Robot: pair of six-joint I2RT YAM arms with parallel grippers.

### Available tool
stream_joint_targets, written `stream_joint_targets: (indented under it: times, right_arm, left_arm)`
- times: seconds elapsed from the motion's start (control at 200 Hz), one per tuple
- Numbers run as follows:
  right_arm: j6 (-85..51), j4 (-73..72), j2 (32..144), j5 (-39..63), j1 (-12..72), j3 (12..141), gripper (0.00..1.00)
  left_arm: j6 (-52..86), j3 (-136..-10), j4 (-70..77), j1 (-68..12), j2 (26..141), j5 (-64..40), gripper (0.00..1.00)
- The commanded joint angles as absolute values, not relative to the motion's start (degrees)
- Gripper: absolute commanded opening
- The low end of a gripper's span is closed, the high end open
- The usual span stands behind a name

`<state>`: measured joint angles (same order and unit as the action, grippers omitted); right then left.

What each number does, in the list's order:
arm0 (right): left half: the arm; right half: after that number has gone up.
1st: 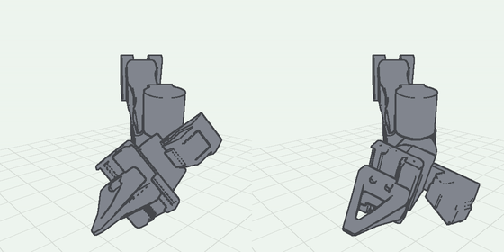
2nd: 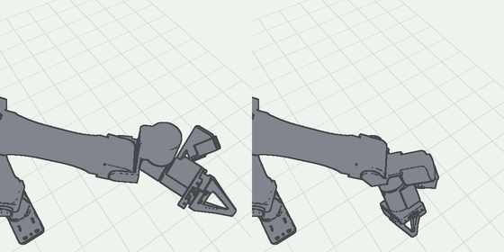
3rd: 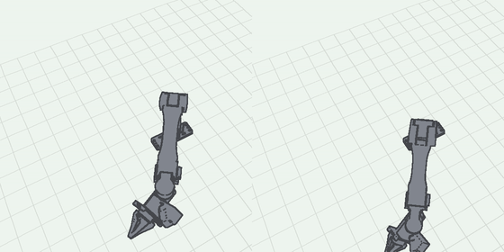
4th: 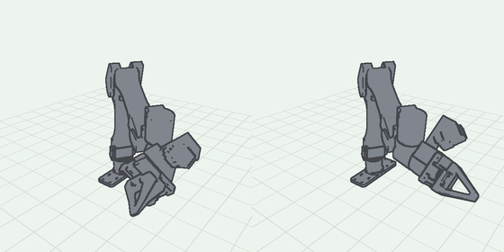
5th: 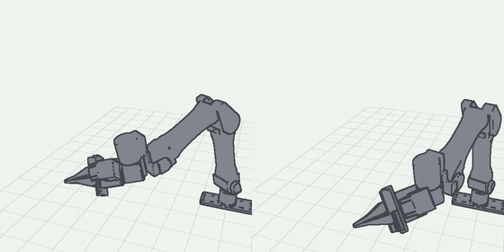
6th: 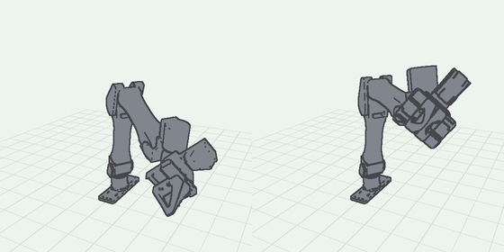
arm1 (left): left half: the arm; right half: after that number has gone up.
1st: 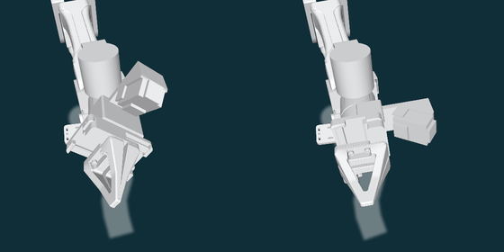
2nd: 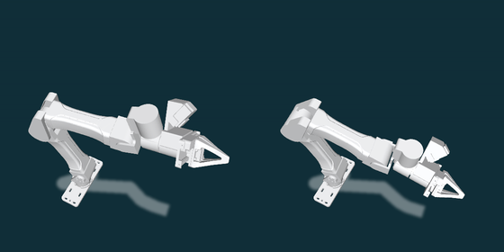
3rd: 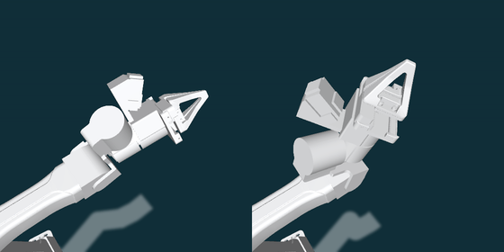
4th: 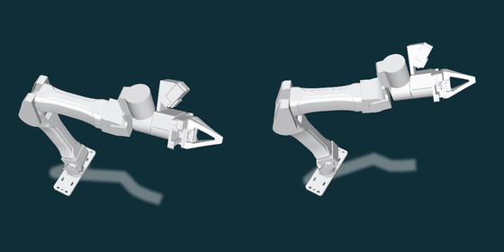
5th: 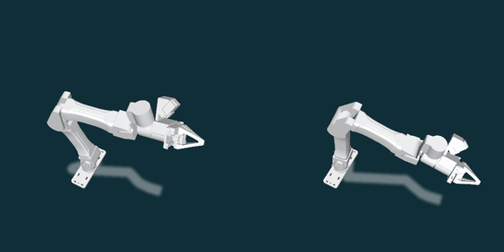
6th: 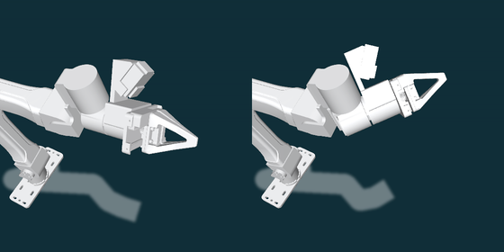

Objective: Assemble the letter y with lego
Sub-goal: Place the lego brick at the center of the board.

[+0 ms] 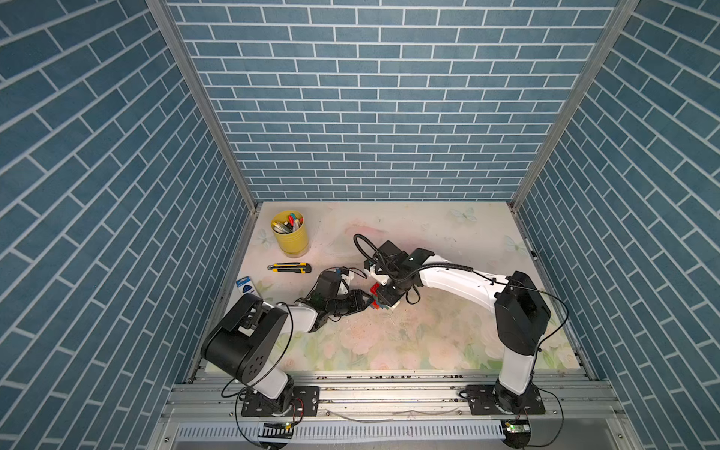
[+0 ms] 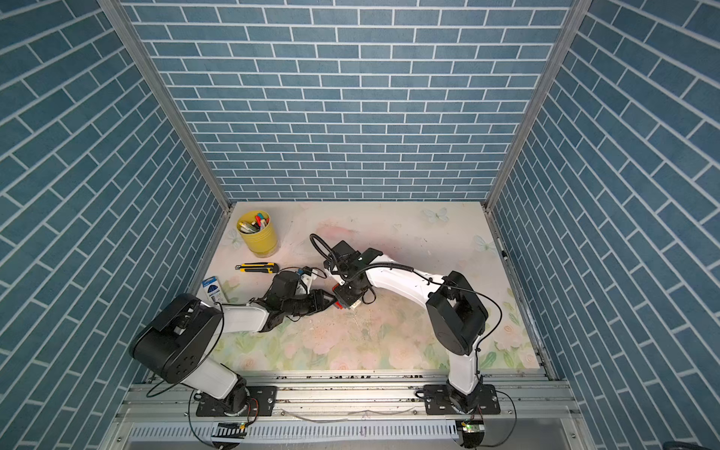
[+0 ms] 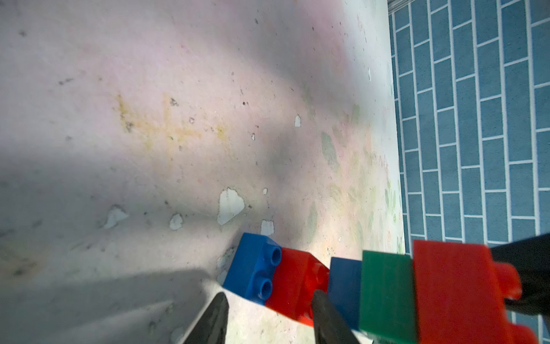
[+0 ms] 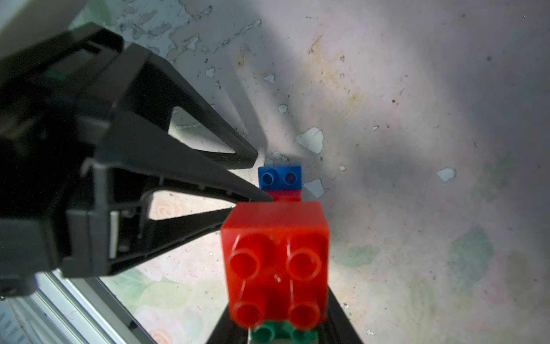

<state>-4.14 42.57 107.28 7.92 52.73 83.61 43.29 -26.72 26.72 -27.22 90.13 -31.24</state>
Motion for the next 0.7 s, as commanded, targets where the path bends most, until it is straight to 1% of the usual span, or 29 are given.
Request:
stream_joint_targets:
  times: [0.0,0.385,0.695]
  right_arm:
    - [-1.2,45.3,109.1,7.5,53.3,84.5,0.29]
    - [0.0,47.4,110.9,5.4,53.9,86.4,0.29]
    - [0.4,49.1,111.6,0.4,54.5,87.5,0.29]
  left_arm:
    - [42.4,-23.1,12.7,-26.6,93.6,-24.7,0.48]
    - [42.5,-22.5,13.3,-26.5,93.5,-24.6,0.47]
    - [42.4,-22.5,13.3,-26.6,93.5,-24.4,0.46]
